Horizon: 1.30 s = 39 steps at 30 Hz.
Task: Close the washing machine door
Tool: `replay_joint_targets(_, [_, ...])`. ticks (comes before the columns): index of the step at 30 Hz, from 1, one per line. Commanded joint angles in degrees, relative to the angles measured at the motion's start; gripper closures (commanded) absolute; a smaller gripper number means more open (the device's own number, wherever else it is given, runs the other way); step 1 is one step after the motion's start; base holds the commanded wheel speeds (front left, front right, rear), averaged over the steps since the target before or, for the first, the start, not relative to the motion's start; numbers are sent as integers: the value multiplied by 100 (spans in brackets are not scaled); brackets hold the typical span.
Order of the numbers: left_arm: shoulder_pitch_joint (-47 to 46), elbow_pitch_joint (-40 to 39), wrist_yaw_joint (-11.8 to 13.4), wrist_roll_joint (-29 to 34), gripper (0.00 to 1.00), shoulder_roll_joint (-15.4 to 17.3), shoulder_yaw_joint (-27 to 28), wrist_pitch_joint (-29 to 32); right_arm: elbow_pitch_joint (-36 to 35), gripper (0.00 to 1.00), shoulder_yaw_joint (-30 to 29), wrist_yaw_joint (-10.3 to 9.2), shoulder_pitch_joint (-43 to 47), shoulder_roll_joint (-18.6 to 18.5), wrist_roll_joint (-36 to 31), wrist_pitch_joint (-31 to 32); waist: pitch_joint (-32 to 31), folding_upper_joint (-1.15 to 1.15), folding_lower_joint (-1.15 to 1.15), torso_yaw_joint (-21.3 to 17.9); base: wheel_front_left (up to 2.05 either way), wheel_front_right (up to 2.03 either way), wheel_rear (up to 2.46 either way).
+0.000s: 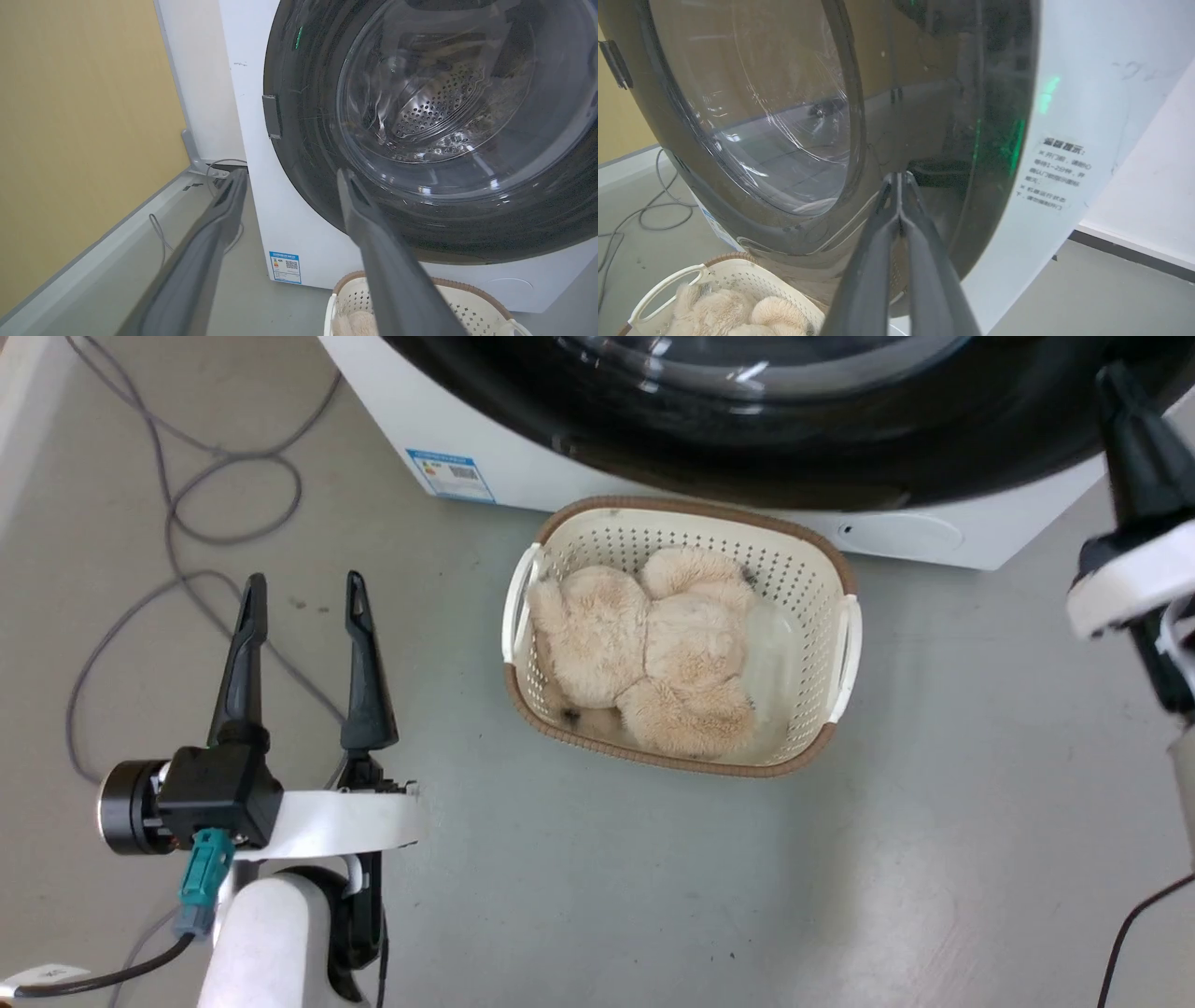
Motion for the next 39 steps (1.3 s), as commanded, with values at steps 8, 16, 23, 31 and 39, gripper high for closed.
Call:
replay_joint_targets(8, [-128,-5,126,-166,0,-9,-117,-25,524,100,-408,-10,-647,118,-354,-25,127,0,-1,120,0,0,0])
replay_joint_targets(16, [-71,60,173,-166,0,-10,-86,-25,660,100,-682,-10,-691,280,-718,-25,-25,0,-1,80,0,0,0])
replay_joint_targets(23, [87,157,186,-76,0,-10,25,-25,-46,100,-755,-10,-278,440,-689,-25,-401,0,-1,-111,0,0,0])
replay_joint_targets(31, [430,253,96,115,0,-7,227,-25,-1661,100,-806,-10,555,657,-757,-25,-1046,0,-1,-527,0,0,0])
replay_joint_targets(39, [822,333,38,221,0,7,352,-25,-2671,100,-700,-10,1398,920,-654,-25,-1618,0,-1,-943,0,0,0])
